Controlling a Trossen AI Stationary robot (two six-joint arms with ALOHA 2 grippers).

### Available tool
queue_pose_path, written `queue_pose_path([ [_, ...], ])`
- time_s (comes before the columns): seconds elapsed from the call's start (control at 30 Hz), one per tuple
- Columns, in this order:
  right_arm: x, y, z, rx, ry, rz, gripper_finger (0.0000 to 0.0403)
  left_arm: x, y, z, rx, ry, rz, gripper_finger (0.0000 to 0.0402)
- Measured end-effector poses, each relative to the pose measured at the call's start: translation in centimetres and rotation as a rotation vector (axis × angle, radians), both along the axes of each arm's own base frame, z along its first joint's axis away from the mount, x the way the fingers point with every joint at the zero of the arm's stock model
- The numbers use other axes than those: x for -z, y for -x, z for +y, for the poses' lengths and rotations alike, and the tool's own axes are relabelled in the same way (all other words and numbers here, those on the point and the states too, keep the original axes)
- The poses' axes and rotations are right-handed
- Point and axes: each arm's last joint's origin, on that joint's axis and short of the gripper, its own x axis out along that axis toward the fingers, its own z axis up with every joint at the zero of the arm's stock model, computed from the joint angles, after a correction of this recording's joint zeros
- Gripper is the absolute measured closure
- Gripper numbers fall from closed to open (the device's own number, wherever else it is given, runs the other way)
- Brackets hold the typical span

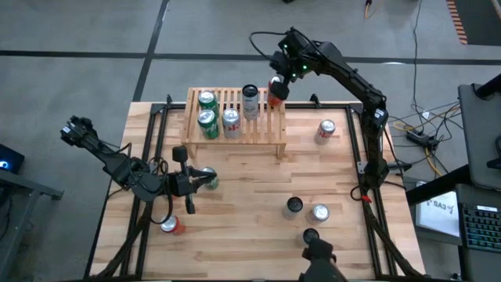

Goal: Place canned beverage on shelf
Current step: Put the right orange soda can on the shelf

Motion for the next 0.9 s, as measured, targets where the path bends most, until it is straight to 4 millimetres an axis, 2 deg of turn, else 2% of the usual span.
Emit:
queue_pose_path([
  [0.3, -2.8, 1.1, 1.4, 0.028, 0.027, -0.087, 0.0063, 0.0, 0.0, 0.0, 0.0, 0.0, 0.0, 0.0401],
  [0.53, -5.2, 2.6, 4.0, -0.006, 0.052, -0.128, 0.0083, 0.0, 0.0, 0.0, 0.0, 0.0, 0.0, 0.0401],
  [0.73, -7.0, 4.2, 6.1, -0.127, 0.021, -0.199, 0.012, 0.0, 0.0, 0.0, 0.0, 0.015, -0.003, 0.0401],
  [0.9, -7.3, 5.2, 7.0, -0.192, 0.014, -0.218, 0.0171, 0.0, 0.0, 0.0, -0.006, 0.042, -0.008, 0.0401],
])
